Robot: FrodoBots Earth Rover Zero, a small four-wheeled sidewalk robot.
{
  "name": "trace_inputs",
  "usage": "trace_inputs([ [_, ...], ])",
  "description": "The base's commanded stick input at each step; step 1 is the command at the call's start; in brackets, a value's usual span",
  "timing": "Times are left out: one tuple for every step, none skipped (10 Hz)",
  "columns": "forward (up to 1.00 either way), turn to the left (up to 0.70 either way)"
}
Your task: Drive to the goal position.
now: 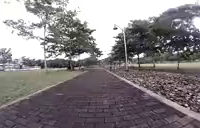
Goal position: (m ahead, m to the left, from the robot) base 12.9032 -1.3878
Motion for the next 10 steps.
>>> trace_inputs([
  [0.70,0.00],
  [0.70,0.00],
  [0.70,0.00],
  [0.70,0.00],
  [0.70,0.00],
  [0.70,0.00],
  [0.70,0.00],
  [0.70,0.00],
  [0.20,0.00],
  [0.00,0.00],
])
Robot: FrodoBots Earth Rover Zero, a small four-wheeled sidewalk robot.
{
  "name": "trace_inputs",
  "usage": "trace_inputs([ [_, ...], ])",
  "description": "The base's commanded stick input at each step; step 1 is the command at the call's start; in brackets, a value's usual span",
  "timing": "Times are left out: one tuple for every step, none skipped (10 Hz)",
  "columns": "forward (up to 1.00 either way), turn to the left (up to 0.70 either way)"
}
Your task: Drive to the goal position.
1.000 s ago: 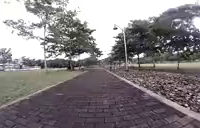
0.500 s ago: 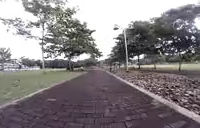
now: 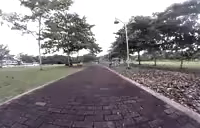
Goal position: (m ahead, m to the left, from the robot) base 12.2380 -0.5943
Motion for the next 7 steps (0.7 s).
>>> trace_inputs([
  [0.00,0.00],
  [0.00,0.00],
  [0.00,0.00],
  [0.00,0.00],
  [0.00,0.00],
  [0.00,0.00],
  [0.00,0.00],
])
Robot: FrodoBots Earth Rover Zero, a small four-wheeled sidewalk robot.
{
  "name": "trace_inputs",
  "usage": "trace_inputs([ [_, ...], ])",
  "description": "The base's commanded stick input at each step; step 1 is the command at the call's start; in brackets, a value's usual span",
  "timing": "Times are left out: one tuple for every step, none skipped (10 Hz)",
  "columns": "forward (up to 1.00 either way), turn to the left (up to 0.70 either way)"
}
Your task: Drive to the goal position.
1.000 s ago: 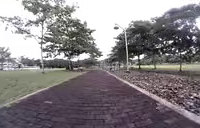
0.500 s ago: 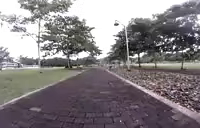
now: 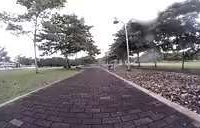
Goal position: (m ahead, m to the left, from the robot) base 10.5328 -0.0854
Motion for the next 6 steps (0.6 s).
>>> trace_inputs([
  [0.00,0.00],
  [0.25,0.00],
  [0.70,0.00],
  [0.70,0.00],
  [0.70,0.00],
  [0.70,0.00],
])
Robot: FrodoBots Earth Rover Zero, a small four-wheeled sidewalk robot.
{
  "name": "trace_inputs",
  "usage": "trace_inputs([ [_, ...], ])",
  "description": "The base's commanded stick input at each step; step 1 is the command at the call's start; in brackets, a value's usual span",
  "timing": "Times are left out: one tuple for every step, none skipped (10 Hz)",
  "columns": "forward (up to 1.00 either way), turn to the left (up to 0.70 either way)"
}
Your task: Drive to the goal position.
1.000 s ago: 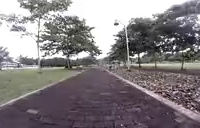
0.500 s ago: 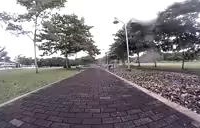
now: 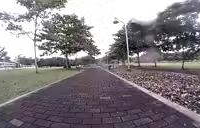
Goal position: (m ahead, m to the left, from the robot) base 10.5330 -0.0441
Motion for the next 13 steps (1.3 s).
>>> trace_inputs([
  [0.70,0.00],
  [0.70,0.00],
  [0.70,0.00],
  [0.70,0.00],
  [0.70,0.00],
  [0.70,0.00],
  [0.70,0.00],
  [0.70,0.00],
  [0.70,0.00],
  [0.70,0.00],
  [0.70,0.00],
  [0.70,0.00],
  [0.70,0.00],
])
